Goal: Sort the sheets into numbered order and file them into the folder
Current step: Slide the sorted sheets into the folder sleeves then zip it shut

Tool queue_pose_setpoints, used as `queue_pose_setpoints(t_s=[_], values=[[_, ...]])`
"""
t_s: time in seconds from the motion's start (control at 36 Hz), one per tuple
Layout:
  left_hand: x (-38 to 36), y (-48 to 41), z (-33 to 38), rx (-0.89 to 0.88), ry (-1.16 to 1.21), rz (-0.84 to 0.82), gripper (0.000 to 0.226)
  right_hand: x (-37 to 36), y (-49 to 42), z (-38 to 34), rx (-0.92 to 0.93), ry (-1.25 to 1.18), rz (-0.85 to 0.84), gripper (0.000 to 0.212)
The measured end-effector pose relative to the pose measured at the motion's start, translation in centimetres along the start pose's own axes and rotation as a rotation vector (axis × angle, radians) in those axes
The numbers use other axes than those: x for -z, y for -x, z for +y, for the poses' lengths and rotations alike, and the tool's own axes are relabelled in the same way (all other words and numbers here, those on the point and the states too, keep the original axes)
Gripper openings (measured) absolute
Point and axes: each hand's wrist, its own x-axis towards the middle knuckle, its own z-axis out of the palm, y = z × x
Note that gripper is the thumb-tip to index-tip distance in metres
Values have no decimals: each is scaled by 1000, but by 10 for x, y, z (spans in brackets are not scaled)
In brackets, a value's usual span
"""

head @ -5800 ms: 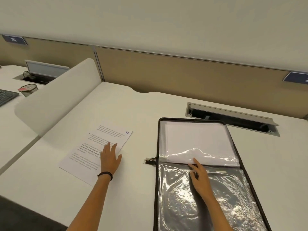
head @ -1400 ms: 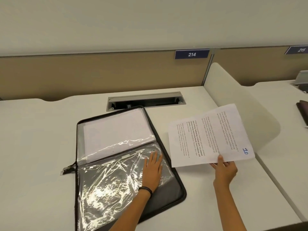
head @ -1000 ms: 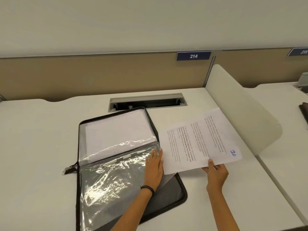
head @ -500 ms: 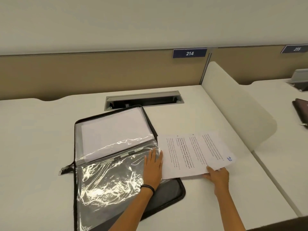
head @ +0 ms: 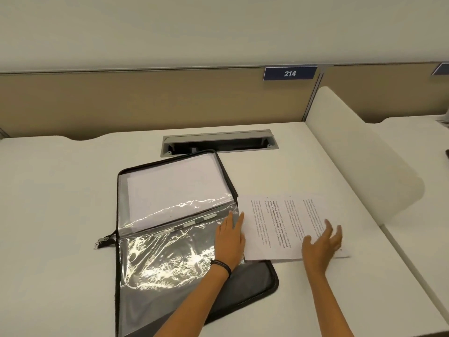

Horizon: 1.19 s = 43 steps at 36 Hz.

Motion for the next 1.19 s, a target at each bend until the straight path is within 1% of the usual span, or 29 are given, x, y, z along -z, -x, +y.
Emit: queue_pose_setpoints(t_s=[0.08, 0.14, 0.19, 0.22, 0.36, 0.39, 0.47, 0.56, 0.58, 0.64, 0.67, 0.72, 0.75, 0.81, 0.86, 0.94, 0.97, 1.03, 1.08, 1.11, 1.19], values=[[0, -5, 0, 8, -45, -34, 73, -16, -2, -16, 113, -40, -116, 55], [4, -7, 2, 36, -67, -35, 66, -27, -4, -27, 173, -52, -193, 51], [8, -7, 5, 59, -32, -27, 51, -36, -6, -36, 221, -59, -279, 48], [9, -8, 8, 60, -51, -69, 47, -40, -8, -41, 241, -63, -324, 46], [12, -18, 9, 80, -95, -97, 39, -58, -19, -60, 303, -33, -602, 35], [13, -21, 7, 84, -101, -81, 37, -62, -23, -63, 322, -23, -653, 34], [13, -27, 6, 55, -117, -84, 35, -73, -34, -71, 408, 2, -752, 30], [16, -33, 9, 65, -139, -110, 34, -84, -45, -76, 462, 55, -818, 32], [19, -37, 10, 79, -151, -150, 34, -88, -49, -78, 473, 80, -844, 34], [19, -43, 12, 79, -183, -115, 37, -96, -55, -82, 492, 144, -901, 43], [17, -46, 13, 84, -235, -78, 37, -99, -58, -83, 495, 181, -924, 48], [22, -46, 18, 111, -222, -103, 37, -105, -63, -85, 504, 245, -941, 56], [22, -47, 19, 146, -221, -153, 39, -107, -66, -85, 518, 268, -943, 59], [25, -52, 19, 143, -242, -147, 38, -112, -70, -87, 550, 317, -945, 63], [24, -55, 18, 173, -208, -143, 30, -116, -74, -88, 584, 369, -947, 65], [32, -59, 18, 192, -199, -68, 14, -120, -79, -90, 617, 421, -961, 63], [31, -59, 18, 203, -199, -95, 14, -121, -80, -91, 625, 442, -966, 63], [30, -60, 19, 232, -175, -200, 22, -123, -83, -95, 636, 484, -974, 62], [30, -62, 17, 230, -181, -157, 24, -125, -85, -98, 652, 532, -974, 60], [31, -63, 17, 238, -139, -168, 26, -126, -86, -99, 665, 558, -973, 59], [28, -66, 14, 242, -57, -124, 35, -128, -88, -102, 691, 611, -973, 56]])
